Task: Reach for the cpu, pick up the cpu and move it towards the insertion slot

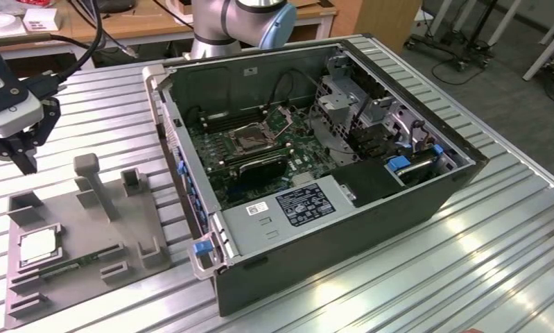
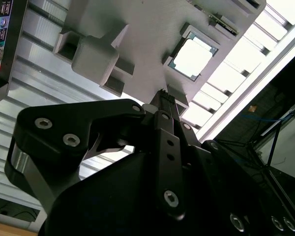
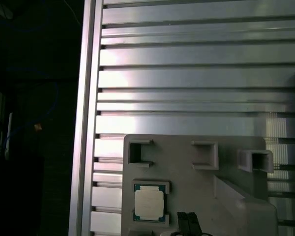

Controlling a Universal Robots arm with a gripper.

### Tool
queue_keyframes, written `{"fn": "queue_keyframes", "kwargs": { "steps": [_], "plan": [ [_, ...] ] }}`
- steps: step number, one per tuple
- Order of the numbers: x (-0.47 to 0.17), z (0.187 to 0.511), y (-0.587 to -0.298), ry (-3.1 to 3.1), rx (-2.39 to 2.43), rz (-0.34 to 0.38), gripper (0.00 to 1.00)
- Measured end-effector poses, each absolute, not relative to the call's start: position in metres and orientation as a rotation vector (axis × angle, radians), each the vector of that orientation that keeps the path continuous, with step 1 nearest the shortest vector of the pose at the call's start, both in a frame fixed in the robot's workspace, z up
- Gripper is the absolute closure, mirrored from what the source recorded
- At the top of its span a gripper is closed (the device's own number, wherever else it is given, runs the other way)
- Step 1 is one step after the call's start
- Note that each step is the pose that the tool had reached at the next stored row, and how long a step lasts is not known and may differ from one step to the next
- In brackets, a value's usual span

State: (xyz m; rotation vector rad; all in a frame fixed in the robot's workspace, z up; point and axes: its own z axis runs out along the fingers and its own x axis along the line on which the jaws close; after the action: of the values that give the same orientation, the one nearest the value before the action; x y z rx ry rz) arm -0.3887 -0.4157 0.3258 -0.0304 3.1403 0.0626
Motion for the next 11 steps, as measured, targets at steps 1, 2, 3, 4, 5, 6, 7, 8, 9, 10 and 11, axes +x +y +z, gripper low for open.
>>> {"fn": "queue_keyframes", "kwargs": {
  "steps": [1,2,3,4,5,6,7,8,9,10,11],
  "plan": [
    [-0.3887,0.3255,-0.4157,3.14,-0.03,0.063,0.89],
    [-0.3888,0.3252,-0.4158,3.14,-0.03,0.063,0.89],
    [-0.3888,0.3249,-0.4158,3.14,-0.03,0.063,0.89],
    [-0.3889,0.3246,-0.4159,3.14,-0.03,0.063,0.89],
    [-0.389,0.3243,-0.416,3.14,-0.03,0.063,0.89],
    [-0.389,0.324,-0.4161,3.14,-0.03,0.063,0.89],
    [-0.3891,0.3236,-0.4162,3.14,-0.03,0.063,0.89],
    [-0.3892,0.3233,-0.4163,3.14,-0.03,0.063,0.89],
    [-0.3892,0.3231,-0.4163,3.14,-0.03,0.063,0.89],
    [-0.3892,0.3229,-0.4163,3.14,-0.03,0.063,0.89],
    [-0.3892,0.3225,-0.4164,3.14,-0.03,0.063,0.89]
  ]
}}
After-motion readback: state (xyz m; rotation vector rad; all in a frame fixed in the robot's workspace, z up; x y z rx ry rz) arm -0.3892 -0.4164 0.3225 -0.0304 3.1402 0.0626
